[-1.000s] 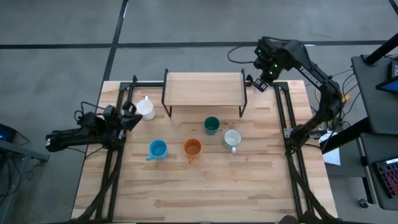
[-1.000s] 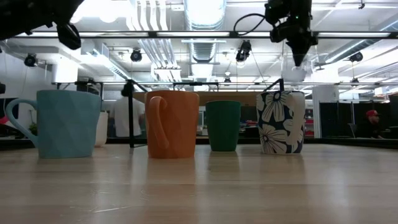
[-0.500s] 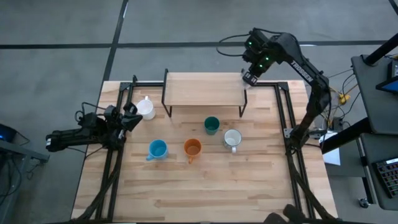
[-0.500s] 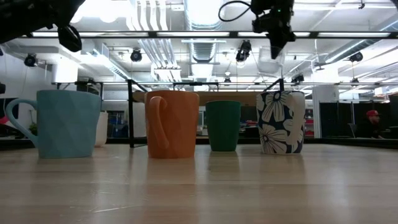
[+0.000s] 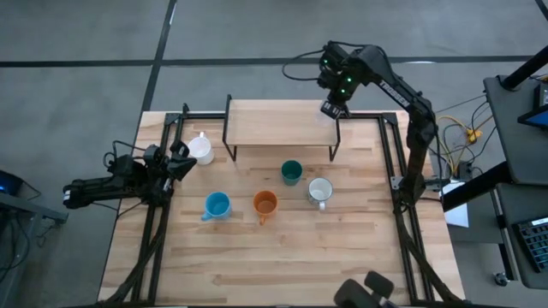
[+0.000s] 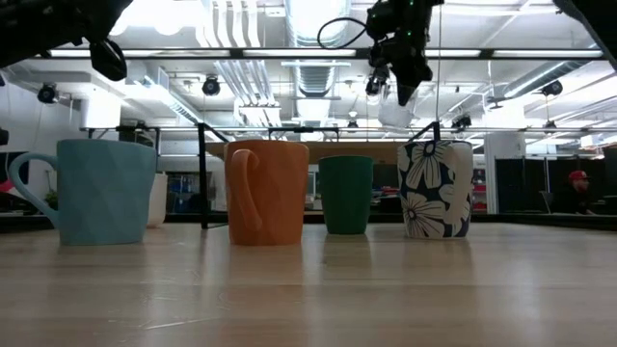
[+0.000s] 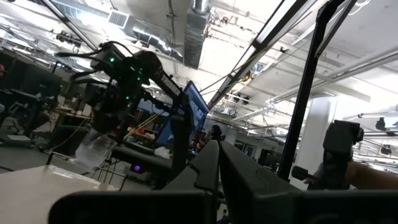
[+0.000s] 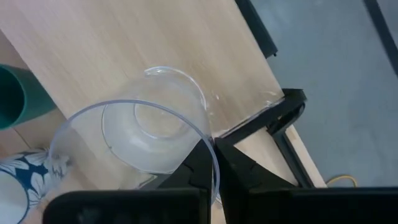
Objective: Stack small to large cups/mugs on shelf
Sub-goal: Put the transparent mug on the shelf
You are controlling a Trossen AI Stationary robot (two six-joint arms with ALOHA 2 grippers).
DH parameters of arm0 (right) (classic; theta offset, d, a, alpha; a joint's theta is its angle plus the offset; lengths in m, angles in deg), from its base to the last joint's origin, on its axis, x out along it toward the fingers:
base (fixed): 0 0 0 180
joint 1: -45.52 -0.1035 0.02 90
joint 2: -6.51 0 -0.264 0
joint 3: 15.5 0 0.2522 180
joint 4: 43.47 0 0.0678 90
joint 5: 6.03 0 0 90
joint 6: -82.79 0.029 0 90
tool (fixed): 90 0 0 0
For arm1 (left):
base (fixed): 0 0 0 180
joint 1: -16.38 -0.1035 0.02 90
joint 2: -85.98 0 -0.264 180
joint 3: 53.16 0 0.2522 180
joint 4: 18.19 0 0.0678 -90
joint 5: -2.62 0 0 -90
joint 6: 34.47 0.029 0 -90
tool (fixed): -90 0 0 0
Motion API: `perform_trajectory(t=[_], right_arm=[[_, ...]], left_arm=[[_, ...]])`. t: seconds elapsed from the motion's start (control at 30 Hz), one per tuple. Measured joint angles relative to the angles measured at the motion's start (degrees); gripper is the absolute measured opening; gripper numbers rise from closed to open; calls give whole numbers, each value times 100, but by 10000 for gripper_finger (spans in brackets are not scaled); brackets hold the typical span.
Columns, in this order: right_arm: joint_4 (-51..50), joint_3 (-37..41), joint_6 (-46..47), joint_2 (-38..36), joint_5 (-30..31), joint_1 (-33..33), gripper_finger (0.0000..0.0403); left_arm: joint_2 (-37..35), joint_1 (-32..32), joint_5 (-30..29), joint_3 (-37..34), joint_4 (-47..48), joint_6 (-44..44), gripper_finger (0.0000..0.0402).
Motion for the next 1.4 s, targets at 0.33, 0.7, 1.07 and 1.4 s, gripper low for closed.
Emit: perform_trajectory(t=[0.33,0.7,1.07,1.4], right_arm=[[-2,-70,-218,388,147,18,9],[0,-90,-315,472,152,180,9],[1,-81,-315,493,142,188,8],[2,-77,-387,493,142,173,9]], left_arm=[[0,1,-1,-2,4,3,0],[0,1,0,-4,4,4,0],[2,0,0,-4,4,4,0],[2,1,0,-4,6,4,0]])
